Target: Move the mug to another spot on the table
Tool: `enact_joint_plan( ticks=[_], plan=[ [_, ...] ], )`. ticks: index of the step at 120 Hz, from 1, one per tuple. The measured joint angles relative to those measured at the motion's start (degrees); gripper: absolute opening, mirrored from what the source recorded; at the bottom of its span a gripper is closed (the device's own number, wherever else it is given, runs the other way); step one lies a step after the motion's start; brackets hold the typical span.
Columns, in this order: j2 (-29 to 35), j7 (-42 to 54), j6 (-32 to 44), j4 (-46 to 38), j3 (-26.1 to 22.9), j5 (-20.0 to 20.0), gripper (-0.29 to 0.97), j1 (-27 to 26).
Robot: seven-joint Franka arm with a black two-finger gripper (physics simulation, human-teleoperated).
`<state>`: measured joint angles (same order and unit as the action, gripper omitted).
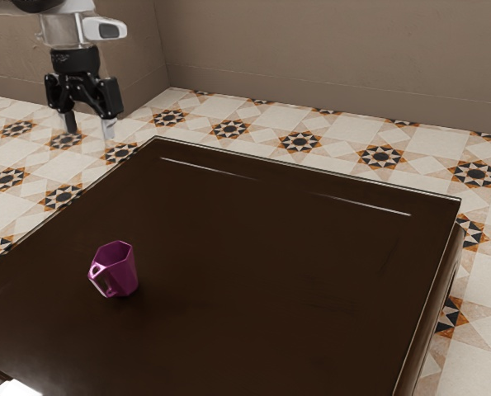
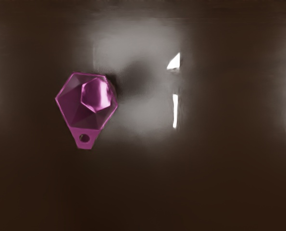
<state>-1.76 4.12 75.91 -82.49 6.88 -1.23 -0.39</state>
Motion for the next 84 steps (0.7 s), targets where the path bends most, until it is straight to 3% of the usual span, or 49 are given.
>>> enact_joint_plan(
  ticks=[9, 21, 29, 52, 84],
  plan=[
    [2.26, 0.45, 3.75, -3.03, 0.07, 0.03, 0.66, 1.28],
    [13.51, 0.95, 11.49, -20.91, -0.20, 0.06, 0.66, 1.38],
    [16.78, 1.12, 19.11, -32.64, -0.18, -0.04, 0.66, 1.49],
    [19.28, -0.41, 37.22, -51.32, -0.11, -0.44, 0.66, 1.50],
    [16.61, -4.11, 54.12, -63.13, 0.15, 0.87, 0.66, 6.59]
  ],
)
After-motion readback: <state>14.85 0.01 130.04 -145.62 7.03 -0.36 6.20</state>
